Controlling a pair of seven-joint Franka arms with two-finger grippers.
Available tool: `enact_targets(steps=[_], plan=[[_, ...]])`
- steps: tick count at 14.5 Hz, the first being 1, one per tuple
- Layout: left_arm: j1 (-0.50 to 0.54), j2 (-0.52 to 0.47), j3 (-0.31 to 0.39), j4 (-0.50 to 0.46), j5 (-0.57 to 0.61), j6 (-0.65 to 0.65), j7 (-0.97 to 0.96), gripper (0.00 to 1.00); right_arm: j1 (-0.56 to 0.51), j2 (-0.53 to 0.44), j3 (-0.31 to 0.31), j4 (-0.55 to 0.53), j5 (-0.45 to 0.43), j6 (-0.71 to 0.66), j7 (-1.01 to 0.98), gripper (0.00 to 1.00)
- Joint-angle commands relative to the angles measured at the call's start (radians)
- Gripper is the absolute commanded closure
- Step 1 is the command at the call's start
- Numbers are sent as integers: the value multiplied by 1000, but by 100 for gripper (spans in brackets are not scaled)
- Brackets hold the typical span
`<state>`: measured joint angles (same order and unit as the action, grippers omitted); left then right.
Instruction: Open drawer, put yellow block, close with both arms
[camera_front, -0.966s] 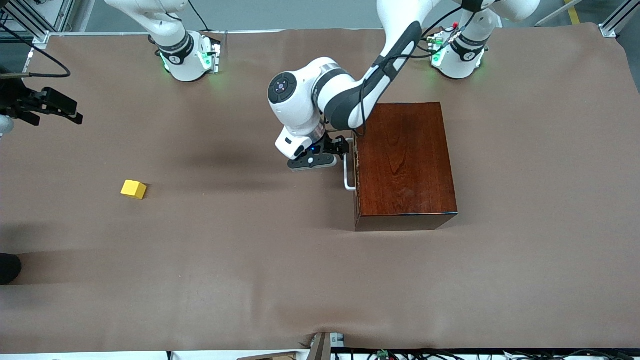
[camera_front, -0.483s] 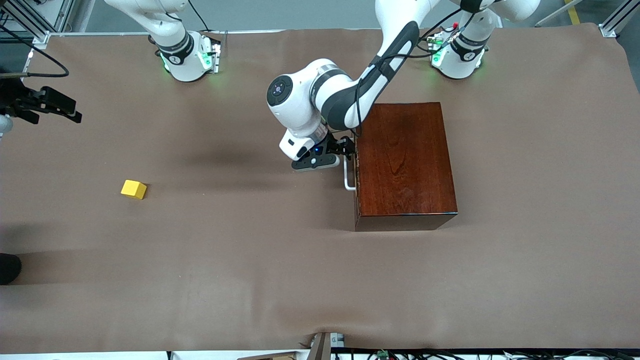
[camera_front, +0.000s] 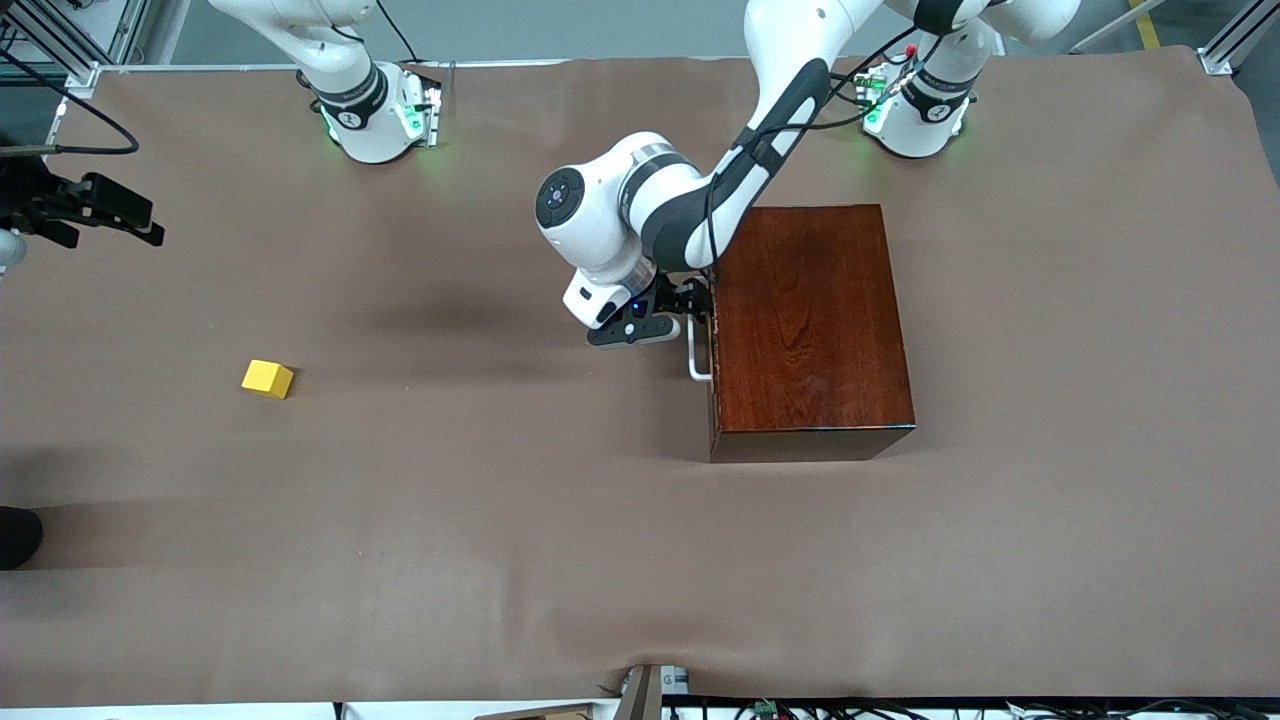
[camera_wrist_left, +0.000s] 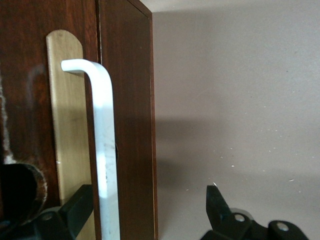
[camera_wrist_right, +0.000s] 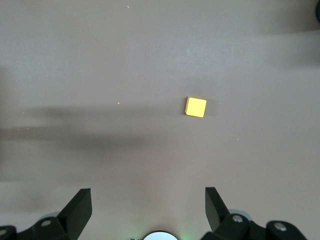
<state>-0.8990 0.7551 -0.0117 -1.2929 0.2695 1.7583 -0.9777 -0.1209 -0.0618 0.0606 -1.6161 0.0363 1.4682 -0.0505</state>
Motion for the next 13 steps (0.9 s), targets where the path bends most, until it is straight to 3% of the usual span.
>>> enact_targets(steps=[1, 13], plan=[[-11, 12, 6, 21, 20, 6, -10, 0, -19, 2, 7, 12, 13, -14, -6, 0], [-44, 24, -8, 37, 5, 66, -136, 0, -23, 43, 8, 62, 13, -8, -14, 0]])
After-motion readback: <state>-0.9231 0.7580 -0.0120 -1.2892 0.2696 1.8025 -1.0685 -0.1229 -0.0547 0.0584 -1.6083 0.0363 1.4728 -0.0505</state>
